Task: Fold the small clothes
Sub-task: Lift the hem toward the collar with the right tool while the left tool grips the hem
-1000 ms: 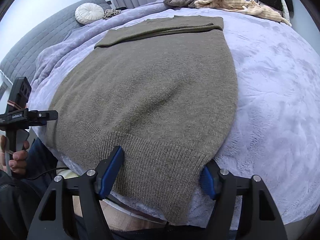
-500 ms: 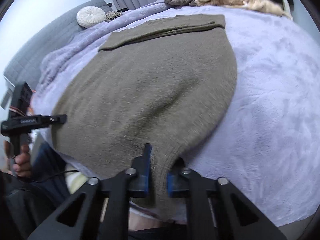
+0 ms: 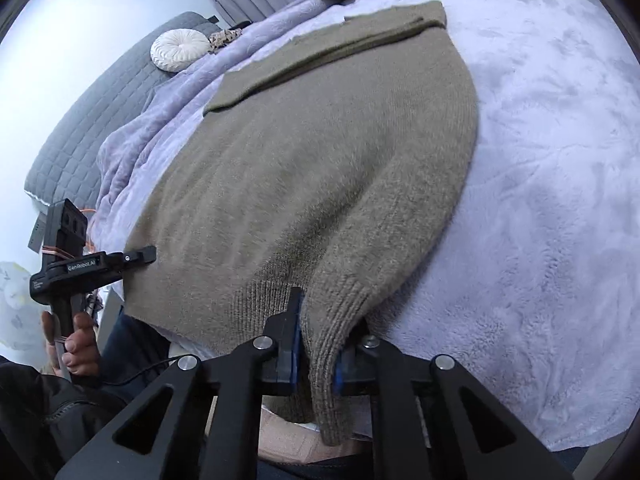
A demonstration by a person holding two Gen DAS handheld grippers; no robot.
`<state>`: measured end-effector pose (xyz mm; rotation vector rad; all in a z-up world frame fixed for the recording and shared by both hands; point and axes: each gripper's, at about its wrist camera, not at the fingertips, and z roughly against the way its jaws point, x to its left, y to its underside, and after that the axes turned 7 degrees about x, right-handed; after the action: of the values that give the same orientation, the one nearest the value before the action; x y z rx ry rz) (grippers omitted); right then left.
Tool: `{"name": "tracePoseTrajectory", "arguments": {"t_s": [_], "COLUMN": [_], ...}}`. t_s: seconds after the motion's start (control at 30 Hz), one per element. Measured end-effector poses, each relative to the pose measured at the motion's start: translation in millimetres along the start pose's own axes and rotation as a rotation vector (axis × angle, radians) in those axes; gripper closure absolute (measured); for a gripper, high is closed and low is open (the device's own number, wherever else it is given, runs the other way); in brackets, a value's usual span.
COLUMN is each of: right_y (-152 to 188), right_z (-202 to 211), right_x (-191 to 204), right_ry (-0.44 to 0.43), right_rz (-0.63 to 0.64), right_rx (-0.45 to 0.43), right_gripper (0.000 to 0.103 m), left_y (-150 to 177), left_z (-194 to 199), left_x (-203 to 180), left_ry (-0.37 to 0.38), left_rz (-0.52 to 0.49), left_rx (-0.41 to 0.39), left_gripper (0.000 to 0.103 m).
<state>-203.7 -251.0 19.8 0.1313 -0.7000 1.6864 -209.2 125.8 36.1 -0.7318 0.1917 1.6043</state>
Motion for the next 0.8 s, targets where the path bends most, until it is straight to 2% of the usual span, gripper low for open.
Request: {"name": "tracePoseTrajectory", "arguments": {"t_s": [0.13,0.33,0.53,0.8], "right_y": [-8.1,-31.2,-62.5,-102.1], "right_z": [32.0,64.1,84.3,93.7], "right_x": [9.2,13.5,17.0,25.2], "right_ry": [-0.041,-0.083,-0.097,-0.089], "right_rz": [0.017,0.008,-0.013,-0.056], "right_rx": [-0.092,-0.194,-0.275,-0.317], "right_gripper": [0.091,0.091,0.091,0.091], "left_y": [-11.1,-36.8,-68.2,-99.0], "left_z": [26.7,44.0,53.1,52.9], "left_x": [-18.6,-26.4,-31.4,-35.1], "left_ry": [0.007,0.029,0.031,0.013], "left_rz": [-0.053,-0.041,-0.011,0.045], "left_rx": [-0.094,-0.164,-0.206,-0.218], "left_gripper": [0.091,0.091,0.091,0.091]}}
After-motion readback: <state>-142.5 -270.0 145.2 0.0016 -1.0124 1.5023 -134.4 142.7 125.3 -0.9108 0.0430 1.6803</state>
